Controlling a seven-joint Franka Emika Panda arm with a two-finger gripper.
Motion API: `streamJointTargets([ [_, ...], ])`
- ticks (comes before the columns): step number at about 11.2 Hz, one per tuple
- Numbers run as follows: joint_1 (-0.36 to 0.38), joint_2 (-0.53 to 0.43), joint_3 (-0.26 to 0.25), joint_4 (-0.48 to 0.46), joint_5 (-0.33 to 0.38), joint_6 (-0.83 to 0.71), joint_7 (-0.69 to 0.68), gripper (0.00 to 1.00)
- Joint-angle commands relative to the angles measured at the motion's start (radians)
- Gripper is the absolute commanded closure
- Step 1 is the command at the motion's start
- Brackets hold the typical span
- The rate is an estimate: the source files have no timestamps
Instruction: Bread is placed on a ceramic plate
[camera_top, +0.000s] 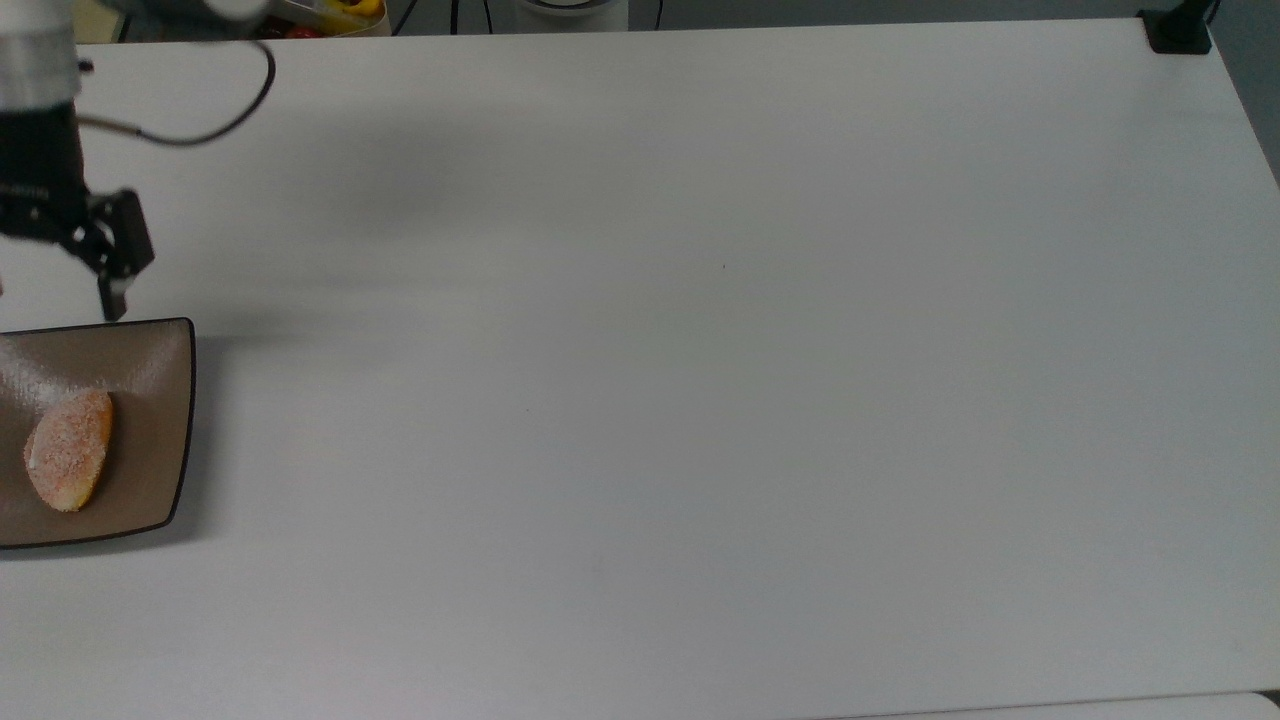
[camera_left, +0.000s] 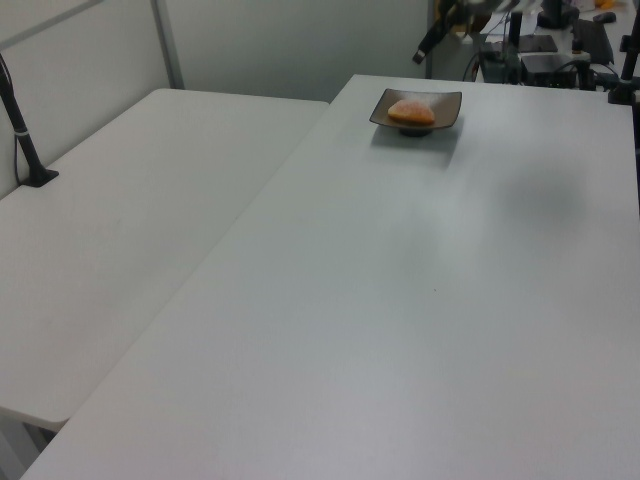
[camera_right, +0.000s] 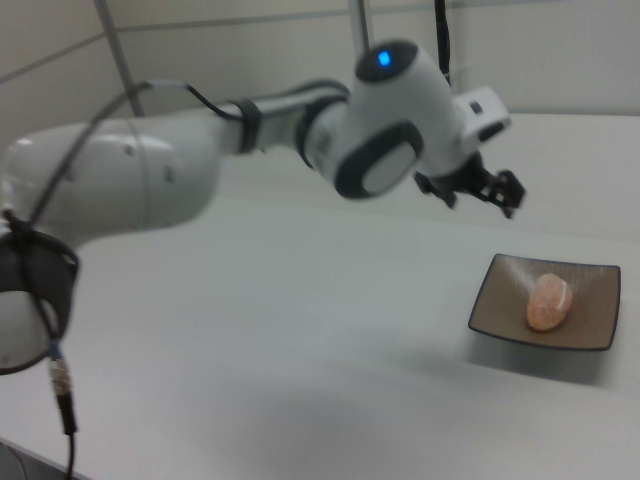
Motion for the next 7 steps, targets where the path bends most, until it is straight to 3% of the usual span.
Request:
streamJointTargets([
  [1,0.038,-0.209,0.0,-0.087,-0.001,-0.308,0.266,0.0],
  [4,0.061,-0.364,0.0,-0.085,-0.006,-0.632,0.383,0.0],
  [7,0.206,-0.462,0.003,-0.09,-0.166,-0.858,0.563,0.0],
])
